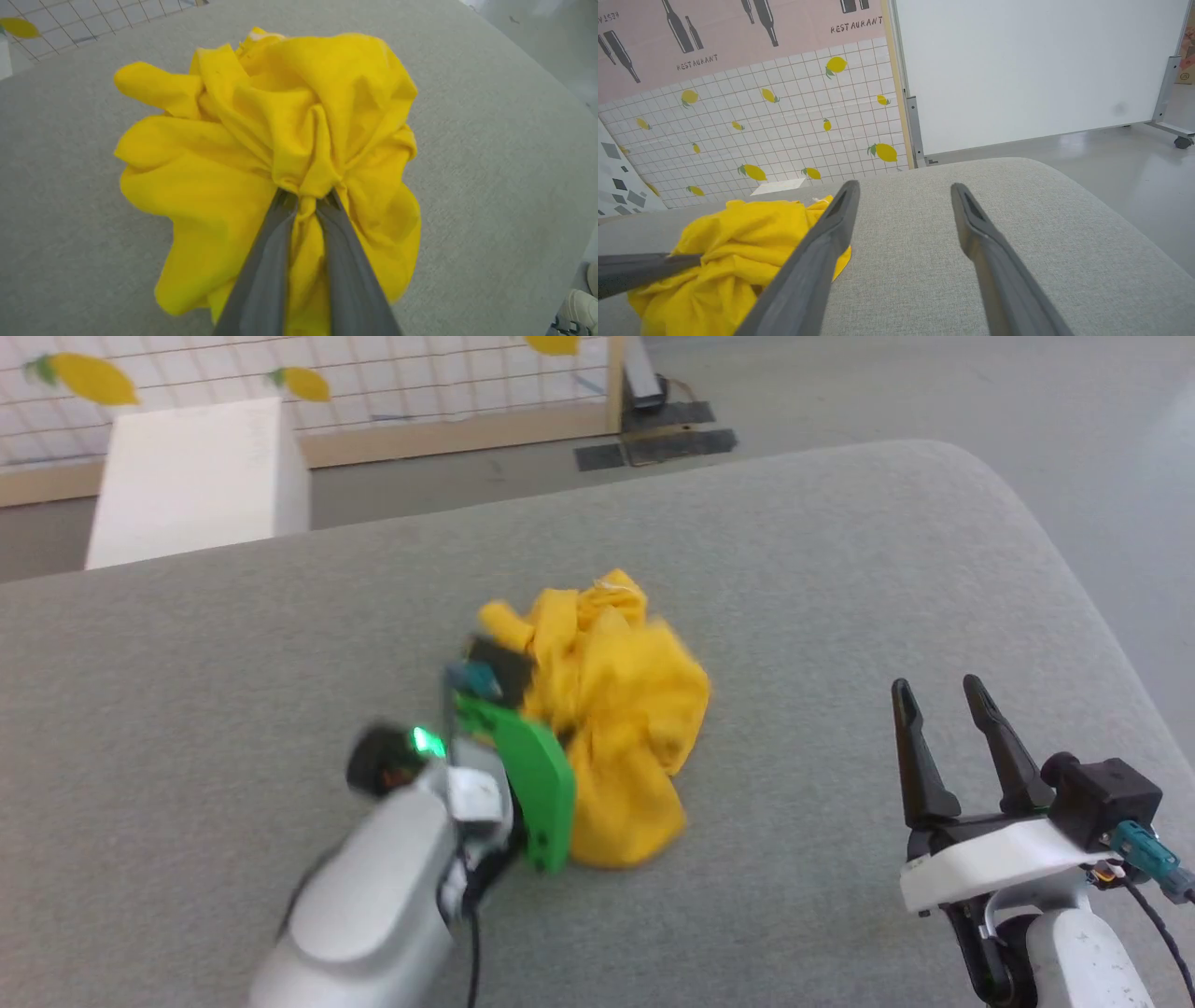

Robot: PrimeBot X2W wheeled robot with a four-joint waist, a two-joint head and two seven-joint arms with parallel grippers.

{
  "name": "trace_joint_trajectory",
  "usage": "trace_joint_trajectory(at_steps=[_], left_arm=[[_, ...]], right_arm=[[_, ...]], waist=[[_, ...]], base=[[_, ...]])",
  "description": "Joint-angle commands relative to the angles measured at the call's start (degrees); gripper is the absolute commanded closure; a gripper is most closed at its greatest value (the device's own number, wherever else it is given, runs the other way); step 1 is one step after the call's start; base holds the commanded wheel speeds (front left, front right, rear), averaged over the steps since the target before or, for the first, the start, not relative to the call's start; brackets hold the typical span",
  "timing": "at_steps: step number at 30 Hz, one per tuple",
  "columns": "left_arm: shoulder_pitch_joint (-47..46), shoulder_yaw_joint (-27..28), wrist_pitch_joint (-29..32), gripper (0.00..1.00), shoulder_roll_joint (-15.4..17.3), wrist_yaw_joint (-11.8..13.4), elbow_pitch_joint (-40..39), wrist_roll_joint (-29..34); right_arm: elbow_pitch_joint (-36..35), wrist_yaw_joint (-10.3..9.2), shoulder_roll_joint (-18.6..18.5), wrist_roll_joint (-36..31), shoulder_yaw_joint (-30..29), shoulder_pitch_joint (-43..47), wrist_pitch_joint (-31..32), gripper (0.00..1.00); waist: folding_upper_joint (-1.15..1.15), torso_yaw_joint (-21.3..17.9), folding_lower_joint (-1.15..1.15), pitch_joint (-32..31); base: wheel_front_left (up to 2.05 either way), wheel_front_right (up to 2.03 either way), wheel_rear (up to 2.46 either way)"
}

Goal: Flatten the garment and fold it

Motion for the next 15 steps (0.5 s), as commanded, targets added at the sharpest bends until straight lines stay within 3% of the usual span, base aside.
trace_joint_trajectory(at_steps=[1,7,8,9,12,15], left_arm=[[1.08,-0.87,2.24,1.0,-0.05,-0.8,1.16,-0.55],[3.69,-2.77,11.57,1.0,-0.03,-0.06,4.28,-3.1],[3.79,-2.73,11.79,0.58,0.07,0.49,4.05,-2.98],[3.85,-2.59,11.41,0.0,0.25,1.14,3.55,-2.67],[4.02,-0.74,6.48,0.0,0.25,2.62,1.21,-2.25],[4.7,2.61,-4.04,0.0,0.29,4.36,-2.3,-1.22]], right_arm=[[-0.35,-0.09,0.05,0.38,0.23,0.5,0.08,0.0],[-0.4,-0.09,0.05,0.52,1.09,0.45,0.24,0.0],[-0.4,-0.09,0.05,0.56,1.24,0.46,0.26,0.0],[-0.37,-0.09,0.05,0.68,1.38,0.5,0.25,0.0],[-0.26,-0.09,0.05,0.67,1.63,0.68,0.32,0.0],[-0.31,-0.09,0.05,0.39,1.56,0.97,0.47,0.0]], waist=[[0.0,-1.81,0.01,1.15],[0.0,-2.1,0.01,1.28],[0.0,-2.0,0.01,1.26],[0.0,-1.81,0.01,1.19],[0.0,-1.23,0.01,0.83],[0.0,-0.22,0.01,0.18]], base=[[0.0,0.0,0.0],[0.0,0.0,0.0],[0.0,0.0,0.0],[0.0,0.0,0.0],[0.0,0.0,0.0],[0.0,0.0,0.0]])
